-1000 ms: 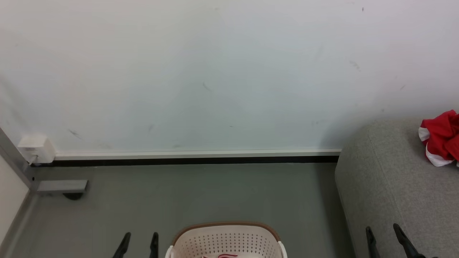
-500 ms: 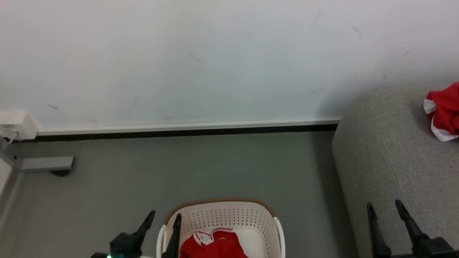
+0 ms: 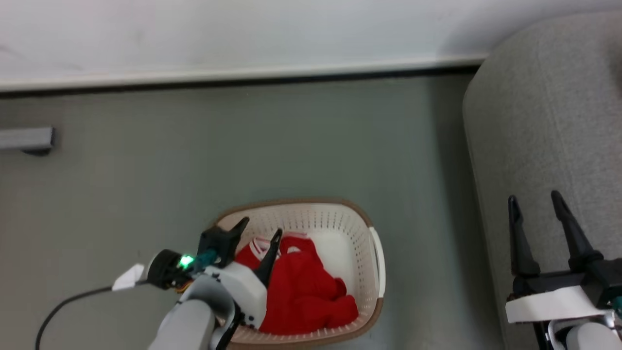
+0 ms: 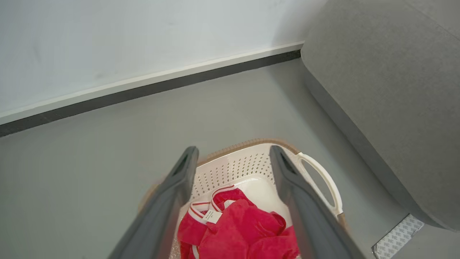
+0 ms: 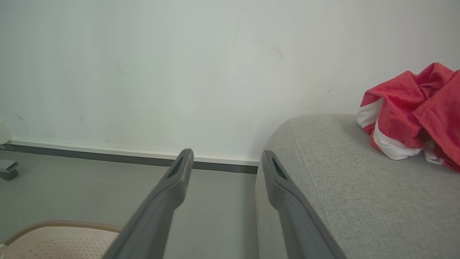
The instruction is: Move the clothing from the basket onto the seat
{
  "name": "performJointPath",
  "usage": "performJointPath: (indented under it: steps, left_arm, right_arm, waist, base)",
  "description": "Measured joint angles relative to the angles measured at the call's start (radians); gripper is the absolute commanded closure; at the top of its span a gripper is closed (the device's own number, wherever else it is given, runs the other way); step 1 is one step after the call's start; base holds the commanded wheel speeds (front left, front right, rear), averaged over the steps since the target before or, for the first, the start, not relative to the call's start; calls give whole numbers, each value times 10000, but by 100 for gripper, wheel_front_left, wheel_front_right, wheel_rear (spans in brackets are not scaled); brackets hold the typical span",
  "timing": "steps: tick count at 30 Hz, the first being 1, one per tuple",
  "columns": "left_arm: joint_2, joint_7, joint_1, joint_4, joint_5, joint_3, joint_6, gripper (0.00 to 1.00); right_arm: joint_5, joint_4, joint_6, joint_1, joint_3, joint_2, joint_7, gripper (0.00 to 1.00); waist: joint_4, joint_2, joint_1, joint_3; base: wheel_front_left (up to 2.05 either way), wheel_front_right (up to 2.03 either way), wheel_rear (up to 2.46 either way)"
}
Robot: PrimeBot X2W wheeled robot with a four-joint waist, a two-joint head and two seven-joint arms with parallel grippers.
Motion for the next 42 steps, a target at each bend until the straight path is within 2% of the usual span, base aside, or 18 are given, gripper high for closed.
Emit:
performJointPath:
  steps: [10,19,31,42]
  left_arm:
    - [-128,1411,-1820,1724,54,-1078,-443,0]
    - [-290,2192,-3443,3436,-297,-1521,-497,0]
    - [-12,2038,-4992,5164,-213,-1534,-194,0]
    - [219,1843,-5920,6151,-142,-1672,-4,0]
  right_arm:
    - [-40,-410,0,-1195,40,-2,0,0]
    - [192,-740,0,-1730,146,-6,0,0]
    - [525,-1035,0,-2064,297,-4,0,0]
    - [616,-1369,-2,-2122,347,-2,-12,0]
  waist:
    - [-123,0,1,2177]
    - [-400,0,0,3632]
    - [-834,0,-2,5207]
    - [-1078,0,-4,5919]
  base:
    - [0,0,0]
    - [0,0,0]
    - [0,0,0]
    - [0,0,0]
